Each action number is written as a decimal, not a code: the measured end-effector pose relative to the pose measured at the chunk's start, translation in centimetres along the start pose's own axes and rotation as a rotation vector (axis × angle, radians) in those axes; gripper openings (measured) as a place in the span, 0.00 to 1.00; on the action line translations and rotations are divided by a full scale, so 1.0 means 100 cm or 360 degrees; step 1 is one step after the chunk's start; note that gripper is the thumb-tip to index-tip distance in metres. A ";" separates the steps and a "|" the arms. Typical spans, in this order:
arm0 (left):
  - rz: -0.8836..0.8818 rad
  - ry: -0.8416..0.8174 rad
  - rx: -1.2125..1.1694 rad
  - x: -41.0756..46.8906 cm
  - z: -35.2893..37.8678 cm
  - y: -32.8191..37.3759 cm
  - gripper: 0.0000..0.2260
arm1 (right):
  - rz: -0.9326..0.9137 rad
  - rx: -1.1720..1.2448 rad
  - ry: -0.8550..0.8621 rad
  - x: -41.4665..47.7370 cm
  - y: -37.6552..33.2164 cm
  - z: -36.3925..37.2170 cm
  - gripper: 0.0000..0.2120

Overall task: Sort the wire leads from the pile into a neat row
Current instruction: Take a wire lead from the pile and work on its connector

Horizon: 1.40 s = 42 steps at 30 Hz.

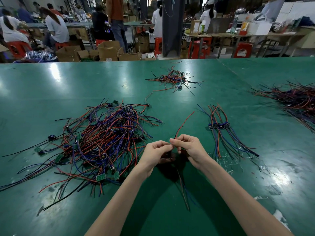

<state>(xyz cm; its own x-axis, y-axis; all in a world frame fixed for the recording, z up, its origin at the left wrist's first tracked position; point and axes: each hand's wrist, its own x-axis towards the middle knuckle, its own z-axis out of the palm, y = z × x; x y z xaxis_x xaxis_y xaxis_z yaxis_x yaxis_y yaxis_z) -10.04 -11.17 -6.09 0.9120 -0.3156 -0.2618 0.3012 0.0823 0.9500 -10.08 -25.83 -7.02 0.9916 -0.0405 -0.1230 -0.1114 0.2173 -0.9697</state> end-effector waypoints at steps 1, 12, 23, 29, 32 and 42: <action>0.0028 0.0020 0.0049 0.000 0.000 -0.001 0.04 | 0.0006 -0.0010 -0.0013 0.000 0.000 0.001 0.11; 0.0144 0.0026 0.0035 0.005 -0.002 -0.006 0.04 | 0.0060 0.0026 0.0007 0.002 0.000 0.002 0.12; 0.0048 -0.0060 0.0244 0.009 -0.002 -0.006 0.07 | -0.0207 -0.0301 0.0434 0.018 0.003 -0.012 0.11; 0.0001 -0.0124 0.0271 0.008 0.001 -0.007 0.08 | -0.0432 -0.0616 0.0724 0.027 0.000 -0.029 0.11; 0.0002 -0.0143 0.0294 0.009 0.002 -0.008 0.08 | -0.0568 -0.0851 0.0819 0.028 -0.001 -0.037 0.08; 0.0010 -0.0141 0.0273 0.004 0.002 -0.005 0.07 | -0.0380 -0.0500 0.0870 0.029 -0.006 -0.042 0.08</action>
<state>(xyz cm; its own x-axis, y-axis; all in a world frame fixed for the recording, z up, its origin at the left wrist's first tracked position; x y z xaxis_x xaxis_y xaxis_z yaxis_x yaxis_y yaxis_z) -9.82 -11.51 -6.64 0.8833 -0.3984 -0.2471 0.2370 -0.0754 0.9686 -7.39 -30.14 -7.66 0.8246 -0.5580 0.0932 0.0107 -0.1494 -0.9887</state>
